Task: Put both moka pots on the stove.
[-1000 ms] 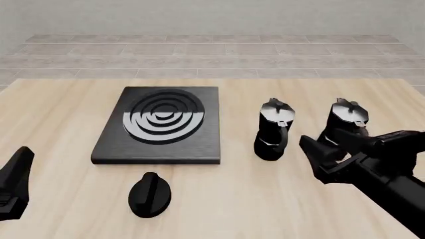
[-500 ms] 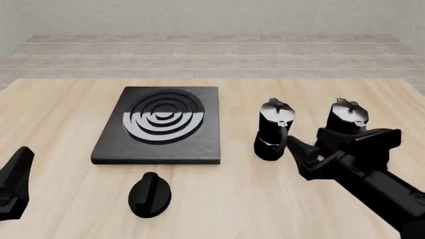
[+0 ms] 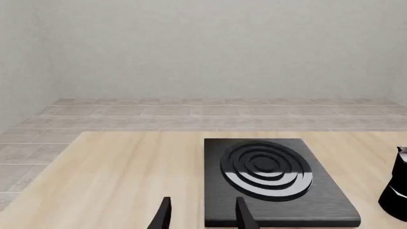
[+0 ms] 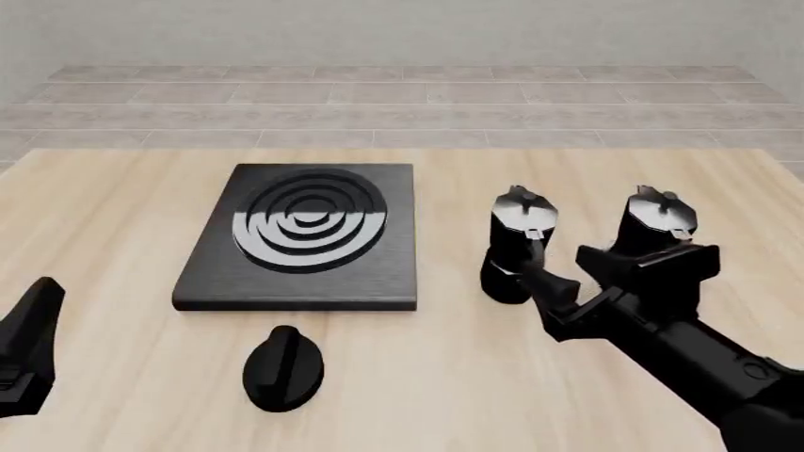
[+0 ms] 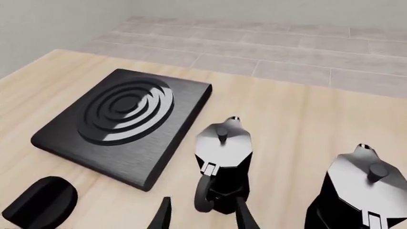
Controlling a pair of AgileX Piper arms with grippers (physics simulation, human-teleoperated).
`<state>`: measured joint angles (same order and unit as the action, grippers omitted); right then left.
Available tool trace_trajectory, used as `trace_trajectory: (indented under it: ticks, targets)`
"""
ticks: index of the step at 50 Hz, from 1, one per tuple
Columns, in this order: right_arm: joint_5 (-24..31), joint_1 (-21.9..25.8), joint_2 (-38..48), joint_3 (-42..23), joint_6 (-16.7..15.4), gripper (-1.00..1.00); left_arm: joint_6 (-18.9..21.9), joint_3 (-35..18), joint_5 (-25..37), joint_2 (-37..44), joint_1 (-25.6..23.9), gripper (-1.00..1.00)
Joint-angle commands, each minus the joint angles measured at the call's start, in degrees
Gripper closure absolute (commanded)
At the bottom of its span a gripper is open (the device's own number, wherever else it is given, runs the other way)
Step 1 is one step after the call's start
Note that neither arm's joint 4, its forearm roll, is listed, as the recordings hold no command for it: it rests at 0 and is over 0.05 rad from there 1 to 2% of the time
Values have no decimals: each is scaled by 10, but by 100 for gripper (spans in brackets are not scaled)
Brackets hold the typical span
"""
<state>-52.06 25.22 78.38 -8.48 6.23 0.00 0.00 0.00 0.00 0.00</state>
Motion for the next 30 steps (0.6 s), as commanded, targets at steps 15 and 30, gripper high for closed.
trace_trajectory:
  ticks: [15, 30]
  targets:
    - [-54, 18, 89, -23, 6, -100, 0, 0, 0, 0, 0, -100]
    - [-72, 10, 127, -43, -8, -100, 0, 0, 0, 0, 0, -100]
